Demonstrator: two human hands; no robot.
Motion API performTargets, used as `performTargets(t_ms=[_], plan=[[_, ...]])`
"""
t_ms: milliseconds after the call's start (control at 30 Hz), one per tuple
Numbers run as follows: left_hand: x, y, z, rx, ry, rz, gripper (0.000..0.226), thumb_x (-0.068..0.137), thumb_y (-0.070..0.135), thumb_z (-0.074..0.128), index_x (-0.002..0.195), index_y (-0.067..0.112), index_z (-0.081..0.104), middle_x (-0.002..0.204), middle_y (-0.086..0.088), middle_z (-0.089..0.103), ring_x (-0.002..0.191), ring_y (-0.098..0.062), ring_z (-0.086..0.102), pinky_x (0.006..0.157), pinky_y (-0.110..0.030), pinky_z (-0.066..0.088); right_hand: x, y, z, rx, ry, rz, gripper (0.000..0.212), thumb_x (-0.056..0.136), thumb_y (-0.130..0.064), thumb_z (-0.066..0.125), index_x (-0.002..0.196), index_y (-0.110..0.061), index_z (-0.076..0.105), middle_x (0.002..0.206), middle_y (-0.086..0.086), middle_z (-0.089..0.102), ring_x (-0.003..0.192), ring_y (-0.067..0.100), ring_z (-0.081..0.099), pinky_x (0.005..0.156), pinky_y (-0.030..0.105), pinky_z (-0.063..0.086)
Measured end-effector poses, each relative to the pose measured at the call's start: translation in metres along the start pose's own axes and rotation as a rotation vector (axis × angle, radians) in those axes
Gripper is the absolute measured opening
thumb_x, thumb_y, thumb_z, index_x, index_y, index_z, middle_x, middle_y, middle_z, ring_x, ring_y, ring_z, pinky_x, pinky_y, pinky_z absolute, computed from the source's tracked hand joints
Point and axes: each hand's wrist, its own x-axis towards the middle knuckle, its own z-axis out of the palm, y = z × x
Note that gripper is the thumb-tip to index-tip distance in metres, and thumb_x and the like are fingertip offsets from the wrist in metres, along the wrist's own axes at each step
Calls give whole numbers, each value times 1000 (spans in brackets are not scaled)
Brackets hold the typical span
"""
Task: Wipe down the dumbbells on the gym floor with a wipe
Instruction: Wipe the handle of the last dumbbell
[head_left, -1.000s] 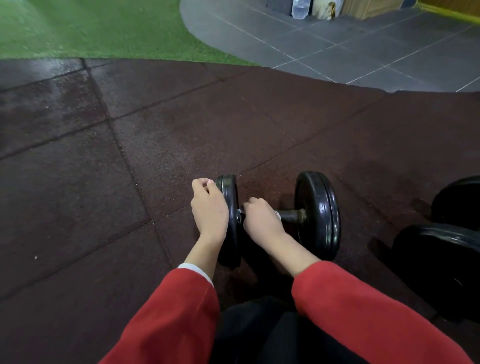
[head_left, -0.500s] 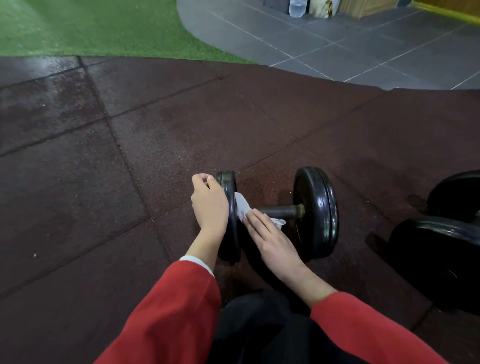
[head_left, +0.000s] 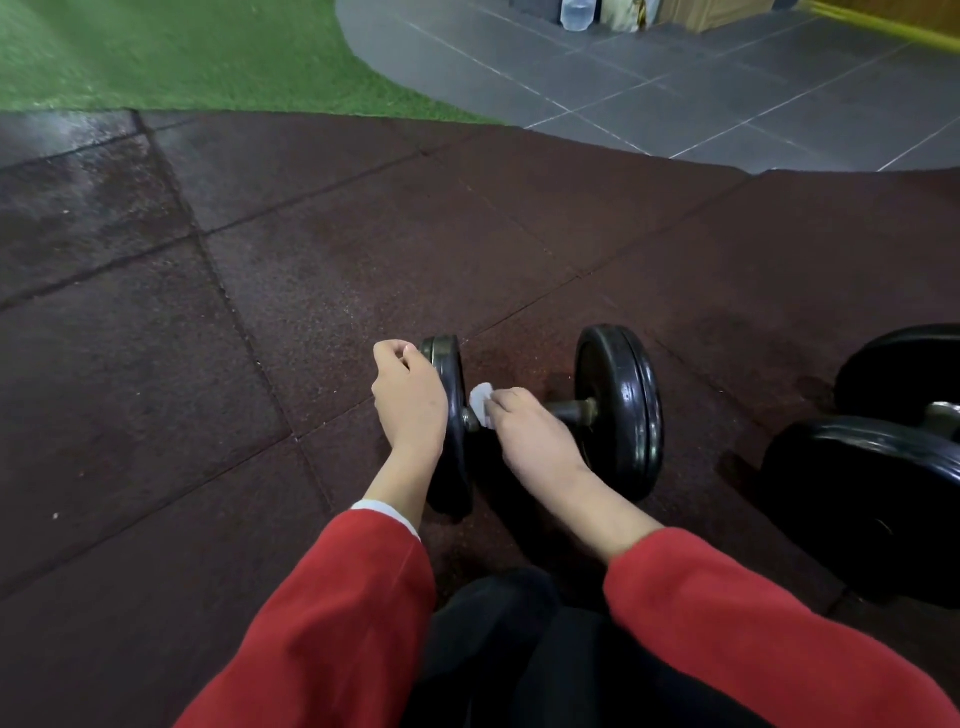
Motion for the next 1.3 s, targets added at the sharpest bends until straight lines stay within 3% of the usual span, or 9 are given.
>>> performTargets(t_ms=[100,200,300,567,633,667,767,1033,1300], plan=[[0,0,0,2,-4,7,21,98,19,34,107,10,50,87,-3,51,82,-22,45,74,-29,32,1,0,-1,-20,64,189,31,93,-5,34,110,-4,60,111,7,56,113,22,48,84,29,46],[1,1,0,3,-7,10,23,98,19,34,108,8,50,91,-6,53,84,-22,45,75,-30,33,3,-5,-7,-158,30,252,28,64,-12,45,54,-12,71,57,-4,61,67,14,61,50,20,44],[0,1,0,2,-5,13,24,98,18,33,111,6,50,100,-13,59,85,-22,46,75,-29,33,0,-10,-1,-250,12,289,7,45,-16,62,43,-12,67,50,-4,58,59,12,60,44,17,40],[0,2,0,7,-10,19,24,98,17,33,111,6,50,102,-16,61,84,-22,46,73,-28,31,5,-7,5,-225,96,276,43,55,-4,25,46,6,66,49,11,59,50,23,59,38,17,39],[0,2,0,8,-4,26,24,98,17,34,111,7,51,101,-14,60,83,-21,44,73,-28,30,0,-16,-5,-300,29,329,48,60,-3,25,56,-2,73,64,13,66,64,23,62,50,23,46],[0,2,0,8,1,29,24,98,17,34,111,7,51,99,-13,59,83,-21,44,73,-28,30,0,-17,-9,-348,-3,342,51,67,-1,25,75,-6,75,81,15,68,80,25,62,64,27,49],[1,1,0,13,-3,29,24,98,17,34,112,6,50,91,-6,53,84,-21,44,75,-29,31,5,-6,-8,-331,-27,315,40,94,-1,28,120,-2,58,121,17,52,116,33,43,94,34,41],[1,2,0,18,-8,21,24,98,18,33,112,7,50,89,-5,51,84,-22,45,77,-32,34,3,1,-8,-452,-91,358,37,97,-3,30,126,1,52,126,20,47,118,34,42,97,34,39],[1,2,-1,19,-9,16,25,98,18,33,113,7,50,91,-8,54,87,-25,49,77,-31,35,3,7,-13,-235,-18,297,35,95,-2,33,120,0,57,120,15,51,118,33,41,90,34,43]])
